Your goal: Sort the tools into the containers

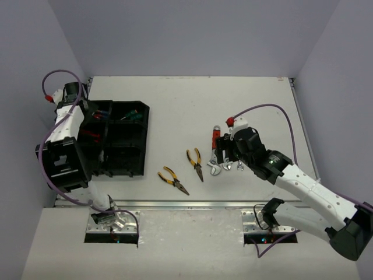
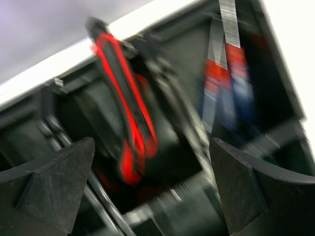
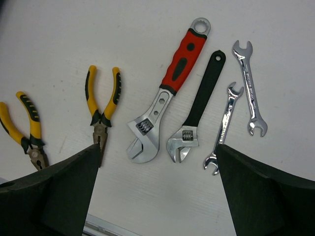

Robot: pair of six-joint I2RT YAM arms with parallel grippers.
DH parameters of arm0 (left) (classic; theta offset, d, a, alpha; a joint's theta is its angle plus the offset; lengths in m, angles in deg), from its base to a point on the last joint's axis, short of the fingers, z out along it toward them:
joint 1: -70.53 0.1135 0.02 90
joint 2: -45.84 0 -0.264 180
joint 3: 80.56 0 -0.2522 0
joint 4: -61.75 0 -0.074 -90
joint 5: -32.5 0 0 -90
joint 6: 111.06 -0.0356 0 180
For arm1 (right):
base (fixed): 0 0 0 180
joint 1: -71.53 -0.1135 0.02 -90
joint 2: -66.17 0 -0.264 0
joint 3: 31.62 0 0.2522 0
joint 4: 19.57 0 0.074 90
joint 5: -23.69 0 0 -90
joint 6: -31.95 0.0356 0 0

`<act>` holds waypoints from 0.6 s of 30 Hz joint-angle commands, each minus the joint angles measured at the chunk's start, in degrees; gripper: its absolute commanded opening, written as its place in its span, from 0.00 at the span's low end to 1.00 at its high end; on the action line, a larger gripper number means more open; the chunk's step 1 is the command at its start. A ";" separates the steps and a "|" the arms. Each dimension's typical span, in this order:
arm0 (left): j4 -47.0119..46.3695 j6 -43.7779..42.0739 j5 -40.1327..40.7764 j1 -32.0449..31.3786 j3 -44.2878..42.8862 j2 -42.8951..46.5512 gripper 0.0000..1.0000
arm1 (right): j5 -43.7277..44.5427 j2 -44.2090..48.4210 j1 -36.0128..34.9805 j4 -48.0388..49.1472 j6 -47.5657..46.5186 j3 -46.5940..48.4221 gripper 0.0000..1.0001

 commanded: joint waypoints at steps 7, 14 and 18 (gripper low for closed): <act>-5.40 -3.13 -11.10 -3.25 6.62 29.97 1.00 | 3.51 -10.18 1.11 1.30 10.06 5.49 0.99; -11.00 -7.79 -19.66 -14.73 23.33 45.88 1.00 | 1.72 -13.65 1.15 2.98 12.76 7.78 0.99; -8.34 -14.22 -19.49 -17.06 24.70 48.67 1.00 | 4.80 -15.49 1.57 1.87 10.58 8.44 0.99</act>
